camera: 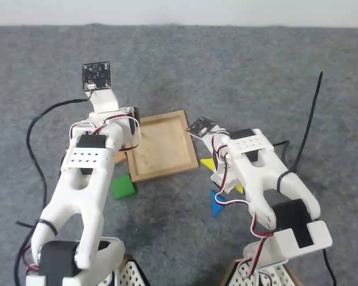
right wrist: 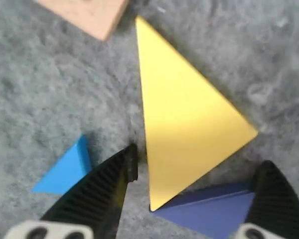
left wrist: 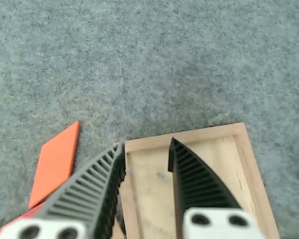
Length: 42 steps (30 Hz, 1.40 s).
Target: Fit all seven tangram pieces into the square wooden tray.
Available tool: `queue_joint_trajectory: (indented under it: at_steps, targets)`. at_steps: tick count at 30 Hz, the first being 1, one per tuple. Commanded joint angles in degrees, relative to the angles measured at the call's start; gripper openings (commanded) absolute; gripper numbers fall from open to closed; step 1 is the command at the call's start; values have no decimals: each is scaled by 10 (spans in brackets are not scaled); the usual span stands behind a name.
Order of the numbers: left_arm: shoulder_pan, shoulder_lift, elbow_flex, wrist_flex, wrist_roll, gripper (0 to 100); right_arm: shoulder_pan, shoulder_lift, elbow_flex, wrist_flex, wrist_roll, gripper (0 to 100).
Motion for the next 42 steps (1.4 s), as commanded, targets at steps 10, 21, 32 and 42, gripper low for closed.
queue_joint_trajectory:
  at_steps: [10, 21, 32, 42]
  targets:
    - [-4, -4, -18, -1, -8, 141, -36, -7, -89, 29, 76, 383]
    - [-4, -4, -17, -1, -8, 141, -21, 87, -136, 39, 76, 381]
    - [-4, -4, -18, -1, -8, 141, -20, 88, -137, 39, 77, 266]
    - [-4, -4, -18, -1, -8, 141, -19, 88, -137, 40, 76, 277]
